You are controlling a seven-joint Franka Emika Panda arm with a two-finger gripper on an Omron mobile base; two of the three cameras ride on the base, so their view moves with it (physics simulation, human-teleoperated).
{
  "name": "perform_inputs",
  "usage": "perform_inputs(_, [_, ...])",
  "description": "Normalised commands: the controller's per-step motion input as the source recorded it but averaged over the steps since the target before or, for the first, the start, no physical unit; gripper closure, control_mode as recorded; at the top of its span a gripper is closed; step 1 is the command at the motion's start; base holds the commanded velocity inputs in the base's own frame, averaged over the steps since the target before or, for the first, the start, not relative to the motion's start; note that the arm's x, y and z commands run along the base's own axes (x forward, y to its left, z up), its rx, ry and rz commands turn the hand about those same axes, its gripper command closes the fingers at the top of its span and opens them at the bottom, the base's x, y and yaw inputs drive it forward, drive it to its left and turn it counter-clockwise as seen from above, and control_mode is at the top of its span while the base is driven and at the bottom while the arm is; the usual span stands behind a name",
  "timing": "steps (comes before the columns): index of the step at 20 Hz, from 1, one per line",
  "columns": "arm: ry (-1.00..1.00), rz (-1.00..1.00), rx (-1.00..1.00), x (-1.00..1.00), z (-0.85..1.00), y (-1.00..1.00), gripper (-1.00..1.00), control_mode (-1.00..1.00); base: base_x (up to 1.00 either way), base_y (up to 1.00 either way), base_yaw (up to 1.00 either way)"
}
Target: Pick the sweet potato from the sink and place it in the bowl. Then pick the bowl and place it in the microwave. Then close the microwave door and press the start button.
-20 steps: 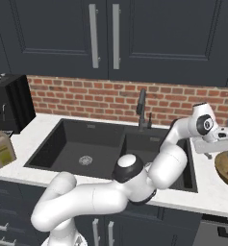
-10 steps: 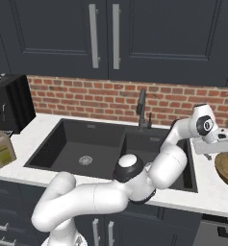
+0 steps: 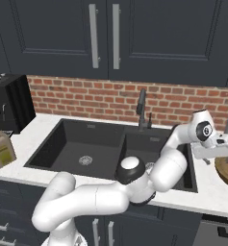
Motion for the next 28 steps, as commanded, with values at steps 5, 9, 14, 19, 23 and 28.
perform_inputs(5, [0.0, 0.02, 0.02, 0.12, -0.04, -0.25, -1.0, -1.0, 0.0, 0.0, 0.0])
perform_inputs(9, [0.0, 0.03, 0.02, 0.0, -0.16, -0.18, 1.0, -1.0, 0.0, 0.0, 0.0])
perform_inputs(14, [0.0, 0.02, 0.03, 0.0, -0.17, -0.06, 1.0, -1.0, 0.0, 0.0, 0.0])
perform_inputs(19, [0.0, 0.01, 0.01, 0.0, -0.18, 0.0, 1.0, -1.0, 0.0, 0.0, 0.0])
perform_inputs(23, [0.0, 0.0, 0.0, -0.03, -0.06, 0.0, 1.0, -1.0, 0.0, 0.0, 0.0])
perform_inputs(28, [-0.03, 0.0, 0.0, -0.19, 0.0, 0.05, 1.0, -1.0, 0.0, 0.0, 0.0])
